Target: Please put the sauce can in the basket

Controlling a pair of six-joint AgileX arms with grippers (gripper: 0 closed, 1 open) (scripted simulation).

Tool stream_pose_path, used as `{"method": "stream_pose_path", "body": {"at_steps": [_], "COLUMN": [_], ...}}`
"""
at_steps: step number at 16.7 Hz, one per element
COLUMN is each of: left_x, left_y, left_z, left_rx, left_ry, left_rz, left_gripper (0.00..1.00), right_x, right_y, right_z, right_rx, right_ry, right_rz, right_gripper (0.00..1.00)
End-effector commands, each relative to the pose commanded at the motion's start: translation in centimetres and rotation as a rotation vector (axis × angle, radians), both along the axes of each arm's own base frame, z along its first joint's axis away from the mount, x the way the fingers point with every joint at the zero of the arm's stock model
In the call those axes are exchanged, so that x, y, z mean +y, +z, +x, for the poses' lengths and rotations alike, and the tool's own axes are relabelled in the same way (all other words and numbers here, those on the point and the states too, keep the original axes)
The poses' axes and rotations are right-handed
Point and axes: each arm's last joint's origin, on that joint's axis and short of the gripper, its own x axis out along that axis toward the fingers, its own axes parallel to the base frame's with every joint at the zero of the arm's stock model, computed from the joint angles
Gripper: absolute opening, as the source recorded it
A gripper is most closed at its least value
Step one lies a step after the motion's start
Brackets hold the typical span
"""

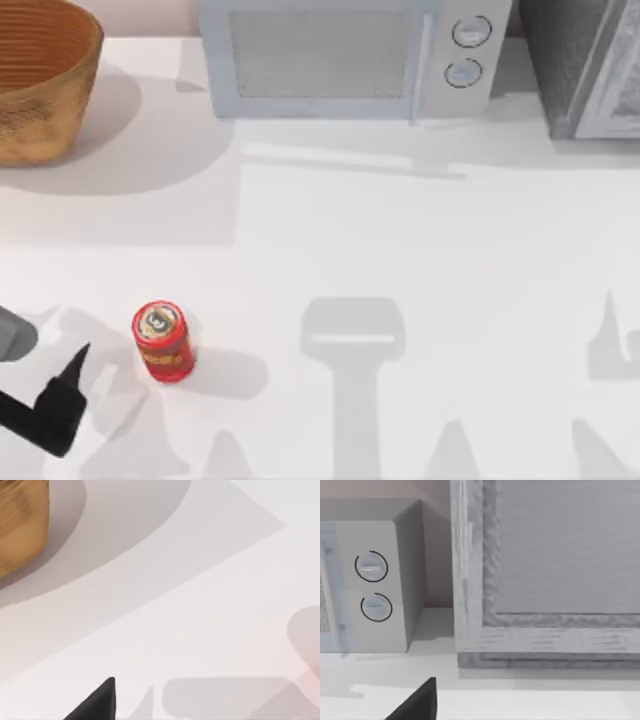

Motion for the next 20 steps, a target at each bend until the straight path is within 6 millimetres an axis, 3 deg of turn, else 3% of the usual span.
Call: {"method": "stream_pose_path", "body": {"at_steps": [5, 9, 14, 20], "left_x": [0.1, 0.7, 2.4, 4.8], "left_y": [-0.8, -1.9, -4.8, -9.9], "left_z": [2.4, 5.1, 8.9, 12.0], "left_rx": [0.302, 0.407, 0.324, 0.095], "left_ry": [-0.432, -0.792, -1.075, -1.099], "left_rz": [0.125, 0.049, -0.19, -0.425], "left_gripper": [1.0, 1.0, 1.0, 1.0], "right_x": [0.0, 0.0, 0.0, 0.0], "right_y": [0.0, 0.0, 0.0, 0.0], "right_z": [0.0, 0.0, 0.0, 0.0], "right_rx": [0.0, 0.0, 0.0, 0.0], "right_ry": [0.0, 0.0, 0.0, 0.0], "right_rz": [0.0, 0.0, 0.0, 0.0], "right_gripper": [1.0, 1.0, 1.0, 1.0]}}
